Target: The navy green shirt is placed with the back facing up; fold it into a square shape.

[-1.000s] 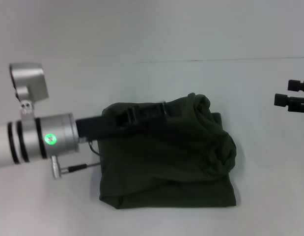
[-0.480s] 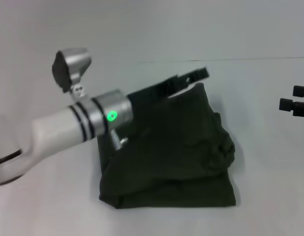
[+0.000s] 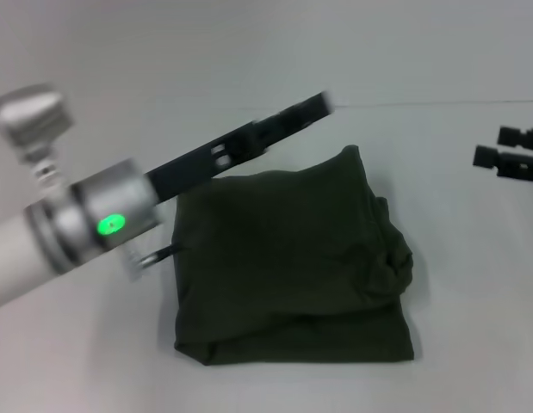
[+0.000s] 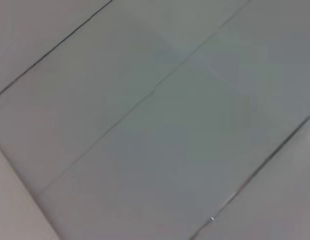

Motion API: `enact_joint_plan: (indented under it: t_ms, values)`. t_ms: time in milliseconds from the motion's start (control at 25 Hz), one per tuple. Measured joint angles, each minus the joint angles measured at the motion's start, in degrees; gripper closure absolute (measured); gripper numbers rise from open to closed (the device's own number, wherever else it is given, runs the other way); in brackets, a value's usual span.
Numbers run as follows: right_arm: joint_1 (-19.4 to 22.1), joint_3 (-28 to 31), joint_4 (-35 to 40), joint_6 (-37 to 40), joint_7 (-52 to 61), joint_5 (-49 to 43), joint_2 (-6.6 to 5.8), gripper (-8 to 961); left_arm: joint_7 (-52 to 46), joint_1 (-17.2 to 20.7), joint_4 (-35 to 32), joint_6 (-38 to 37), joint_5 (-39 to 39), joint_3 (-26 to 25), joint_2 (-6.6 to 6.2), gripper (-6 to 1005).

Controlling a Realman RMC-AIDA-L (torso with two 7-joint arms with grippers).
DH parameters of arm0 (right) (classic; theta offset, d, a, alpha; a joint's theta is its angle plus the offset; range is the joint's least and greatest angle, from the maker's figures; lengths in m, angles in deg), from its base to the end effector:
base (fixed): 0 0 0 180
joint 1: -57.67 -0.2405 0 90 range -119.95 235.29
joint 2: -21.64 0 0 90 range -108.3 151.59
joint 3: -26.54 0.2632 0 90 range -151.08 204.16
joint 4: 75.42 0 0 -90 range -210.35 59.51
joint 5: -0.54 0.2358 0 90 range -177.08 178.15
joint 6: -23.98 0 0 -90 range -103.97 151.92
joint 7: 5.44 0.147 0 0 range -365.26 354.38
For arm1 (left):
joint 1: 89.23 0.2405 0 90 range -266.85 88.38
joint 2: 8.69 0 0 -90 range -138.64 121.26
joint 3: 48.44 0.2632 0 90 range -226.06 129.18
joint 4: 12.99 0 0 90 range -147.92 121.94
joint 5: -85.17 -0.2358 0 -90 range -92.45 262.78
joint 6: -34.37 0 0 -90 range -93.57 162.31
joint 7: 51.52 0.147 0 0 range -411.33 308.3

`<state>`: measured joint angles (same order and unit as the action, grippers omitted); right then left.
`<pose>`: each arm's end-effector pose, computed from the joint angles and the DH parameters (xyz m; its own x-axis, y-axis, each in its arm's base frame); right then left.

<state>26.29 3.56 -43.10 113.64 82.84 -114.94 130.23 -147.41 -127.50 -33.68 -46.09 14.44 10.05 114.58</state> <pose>0.3279 0.3765 0.0967 0.6275 -0.4225 -0.6540 -0.6927 -0.6865 -0.2212 -0.1855 0.3858 -0.0660 0.1918 0.6065 0.7716 0.6595 -0.6619 0.3564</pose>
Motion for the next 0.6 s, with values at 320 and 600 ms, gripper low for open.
enact_joint_plan:
  t_ms: [320, 600]
  values:
    - [-6.01, -3.07, -0.6, 0.66, -2.68, 2.52, 3.74, 11, 7.29, 10.08, -0.72, -9.7, -6.14, -0.01, -5.09, 207]
    - [-12.95, -15.96, -2.05, -12.85, -2.41, 1.82, 8.62, 11, 14.3, 14.46, -1.0, -10.42, -7.1, -5.1, -6.02, 208]
